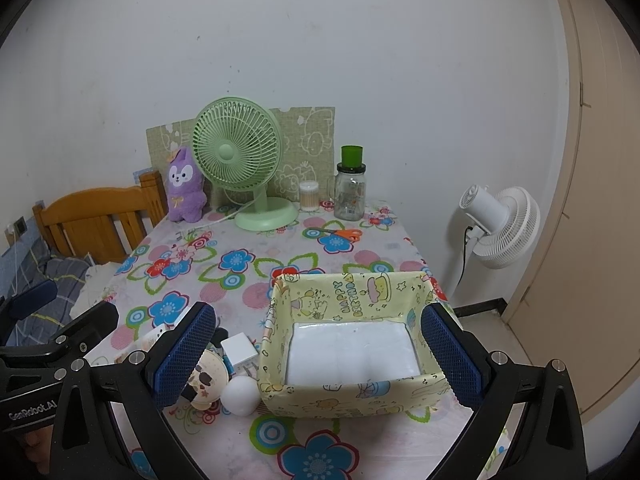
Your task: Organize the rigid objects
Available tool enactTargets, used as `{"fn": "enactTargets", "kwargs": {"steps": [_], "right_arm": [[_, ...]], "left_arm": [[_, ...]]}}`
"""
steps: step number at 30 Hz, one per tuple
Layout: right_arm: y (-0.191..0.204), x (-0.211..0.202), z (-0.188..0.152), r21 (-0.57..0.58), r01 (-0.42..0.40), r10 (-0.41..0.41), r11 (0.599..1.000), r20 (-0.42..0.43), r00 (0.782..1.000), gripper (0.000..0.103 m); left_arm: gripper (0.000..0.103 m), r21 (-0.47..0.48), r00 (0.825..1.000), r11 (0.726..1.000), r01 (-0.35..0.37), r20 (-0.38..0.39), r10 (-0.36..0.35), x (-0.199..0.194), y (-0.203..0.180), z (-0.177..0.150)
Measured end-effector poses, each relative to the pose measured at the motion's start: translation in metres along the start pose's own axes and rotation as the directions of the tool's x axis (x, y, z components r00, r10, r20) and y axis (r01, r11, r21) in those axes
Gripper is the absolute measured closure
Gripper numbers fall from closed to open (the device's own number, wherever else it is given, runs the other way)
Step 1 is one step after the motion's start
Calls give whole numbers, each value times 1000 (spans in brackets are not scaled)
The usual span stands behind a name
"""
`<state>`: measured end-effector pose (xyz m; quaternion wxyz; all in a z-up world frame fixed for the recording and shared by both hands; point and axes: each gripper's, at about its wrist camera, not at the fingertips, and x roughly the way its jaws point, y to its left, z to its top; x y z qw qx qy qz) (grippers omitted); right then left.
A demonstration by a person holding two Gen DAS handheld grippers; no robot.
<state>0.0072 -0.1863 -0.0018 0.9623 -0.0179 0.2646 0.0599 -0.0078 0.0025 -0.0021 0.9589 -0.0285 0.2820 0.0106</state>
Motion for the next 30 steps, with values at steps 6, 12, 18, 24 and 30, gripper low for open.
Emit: {"fn": "enactTargets", "kwargs": {"steps": [6,12,18,24,30], "right_arm": [[0,0,0,-1,0,0,1000,0,1000,0],[0,1,1,1,0,0,1000,-1,1000,0],[4,2,-1,-3,-4,4,1000,-5,1000,0],[8,7,1,2,-12,12,1000,-3,1000,0],[20,15,-3,1,-32,32,999,-17,999,0]], "left_arm": [[0,2,1000,1000,-1,-1,1,1,1,1],[0,2,1000,1000,-3,-1,3,2,2,1],[0,3,1000,1000,-9,-5,9,5,4,0],[0,7,1000,1000,-18,-9,18,7,6,-1],[0,4,999,999,-33,-31,33,14,21,-6]]}}
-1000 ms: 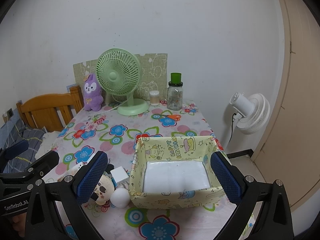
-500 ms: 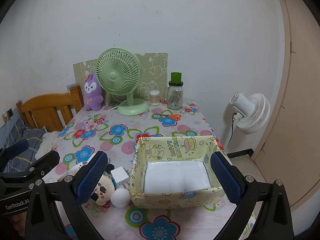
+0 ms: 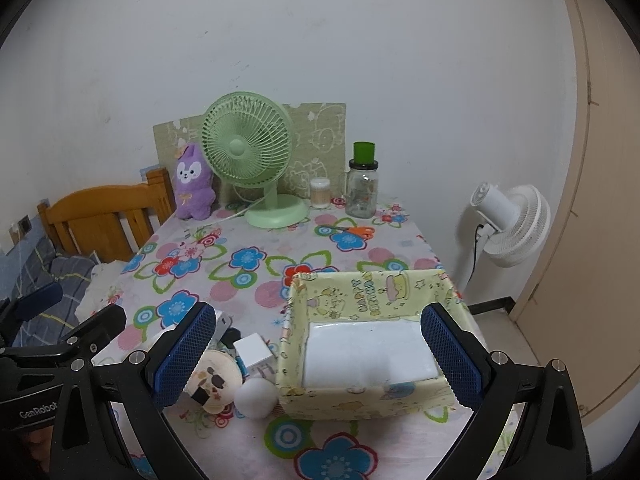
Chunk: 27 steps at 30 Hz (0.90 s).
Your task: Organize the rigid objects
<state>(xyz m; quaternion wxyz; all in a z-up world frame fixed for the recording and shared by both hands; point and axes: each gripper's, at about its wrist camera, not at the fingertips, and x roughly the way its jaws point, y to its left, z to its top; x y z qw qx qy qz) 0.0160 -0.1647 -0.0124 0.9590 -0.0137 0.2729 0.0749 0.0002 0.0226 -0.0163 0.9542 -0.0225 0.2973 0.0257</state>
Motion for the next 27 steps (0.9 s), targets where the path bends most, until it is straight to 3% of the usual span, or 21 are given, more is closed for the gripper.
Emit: {"fn": "enactTargets", "kwargs": {"steps": [16,27], "right_arm": [[37,42,-17,-2,-16,16,1000,-83,996,3],[70,64,-29,-37,-46,41,998,-132,990,3]], "left_arm": [[0,10,993,1000,-29,-110,30,45,35,-25],[0,43,979,999,-20,-200,28,76,44,-43]]}}
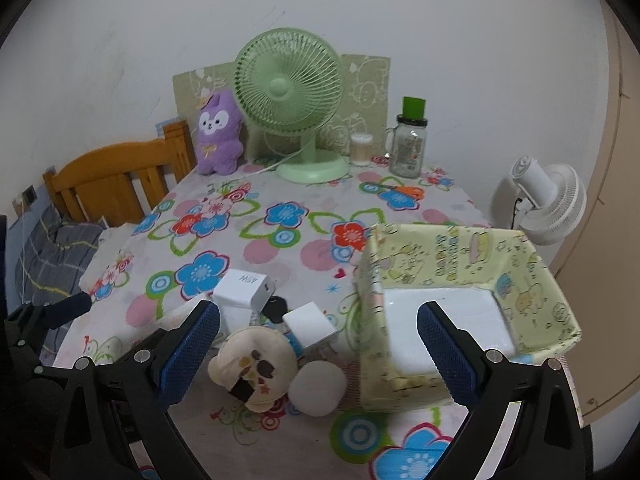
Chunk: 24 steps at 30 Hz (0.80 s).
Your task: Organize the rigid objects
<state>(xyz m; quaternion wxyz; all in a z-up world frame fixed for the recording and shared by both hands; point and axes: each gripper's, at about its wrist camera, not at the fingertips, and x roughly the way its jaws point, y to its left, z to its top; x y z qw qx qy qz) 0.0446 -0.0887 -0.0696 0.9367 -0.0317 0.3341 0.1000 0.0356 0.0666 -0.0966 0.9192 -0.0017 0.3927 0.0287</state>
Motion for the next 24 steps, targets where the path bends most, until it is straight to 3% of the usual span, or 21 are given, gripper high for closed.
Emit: {"fn": "enactTargets", "kwargs": {"steps": [24], "right_arm": [[38,58,-25,-36,-64,58,997,-148,987,3]], "left_arm": [[1,35,993,999,1,-117,3,60,5,-18]]}}
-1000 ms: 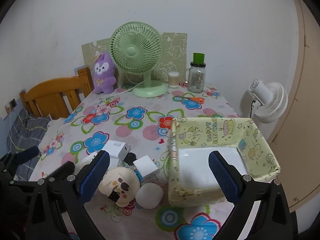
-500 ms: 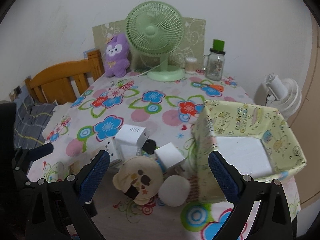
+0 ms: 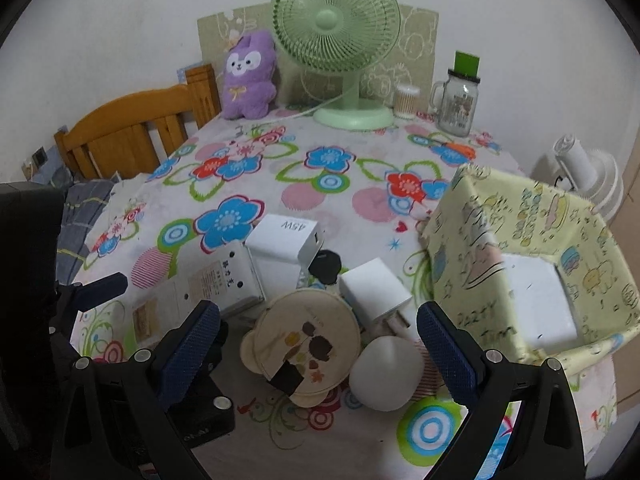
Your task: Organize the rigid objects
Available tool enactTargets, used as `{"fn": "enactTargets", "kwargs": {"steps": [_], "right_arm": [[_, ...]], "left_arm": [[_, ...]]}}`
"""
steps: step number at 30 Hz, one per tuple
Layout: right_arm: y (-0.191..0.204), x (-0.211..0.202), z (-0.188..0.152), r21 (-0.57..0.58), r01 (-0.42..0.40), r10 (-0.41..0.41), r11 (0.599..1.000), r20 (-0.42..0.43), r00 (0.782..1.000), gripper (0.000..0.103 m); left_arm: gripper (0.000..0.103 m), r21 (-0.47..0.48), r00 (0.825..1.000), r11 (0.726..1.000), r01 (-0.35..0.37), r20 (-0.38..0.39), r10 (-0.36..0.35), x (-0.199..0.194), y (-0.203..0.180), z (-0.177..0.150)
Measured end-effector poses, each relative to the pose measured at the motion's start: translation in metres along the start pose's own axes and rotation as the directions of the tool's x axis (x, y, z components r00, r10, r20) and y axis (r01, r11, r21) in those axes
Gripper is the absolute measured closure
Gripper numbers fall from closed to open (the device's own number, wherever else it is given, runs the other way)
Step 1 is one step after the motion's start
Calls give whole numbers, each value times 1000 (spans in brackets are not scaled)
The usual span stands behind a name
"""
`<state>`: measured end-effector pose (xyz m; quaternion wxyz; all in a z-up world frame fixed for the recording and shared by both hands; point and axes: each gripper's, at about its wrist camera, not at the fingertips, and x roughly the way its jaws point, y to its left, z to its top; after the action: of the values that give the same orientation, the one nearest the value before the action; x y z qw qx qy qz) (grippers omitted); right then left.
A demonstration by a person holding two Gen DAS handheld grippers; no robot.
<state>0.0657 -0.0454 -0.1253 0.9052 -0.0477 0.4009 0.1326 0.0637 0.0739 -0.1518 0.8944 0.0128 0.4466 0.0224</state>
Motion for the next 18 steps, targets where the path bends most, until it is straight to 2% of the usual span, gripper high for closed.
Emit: {"fn": "enactTargets", "kwargs": {"steps": [4,8,12,15,17,18], "right_arm": [[5,9,-2,-3,5,-5,1000,-22,1000,6],[5,20,-3,21,-28,29,999,-60,998,7],[3,29,-5,44,-30,34,999,-86,996,8],[1,33,-6,52,-28,33,998,-93,995,9],[-2,37,-7,59,-23,30,998,-105,994,9],[-3,39,-8,64,-27,34,998,-113,993,9]], "left_arm": [[2,6,1000,1000,20,-14,-20,7,-2,-2],[12,-1,1000,1000,18,-25,-18,13,1,-3],[17,20,1000,1000,7,-17,-7,14,0,-5],[24,25,1000,1000,17,-15,-17,14,-1,-6],[37,29,1000,999,14,-21,-13,16,-2,-6],[39,26,1000,1000,16,-22,-15,16,-2,-7]]}}
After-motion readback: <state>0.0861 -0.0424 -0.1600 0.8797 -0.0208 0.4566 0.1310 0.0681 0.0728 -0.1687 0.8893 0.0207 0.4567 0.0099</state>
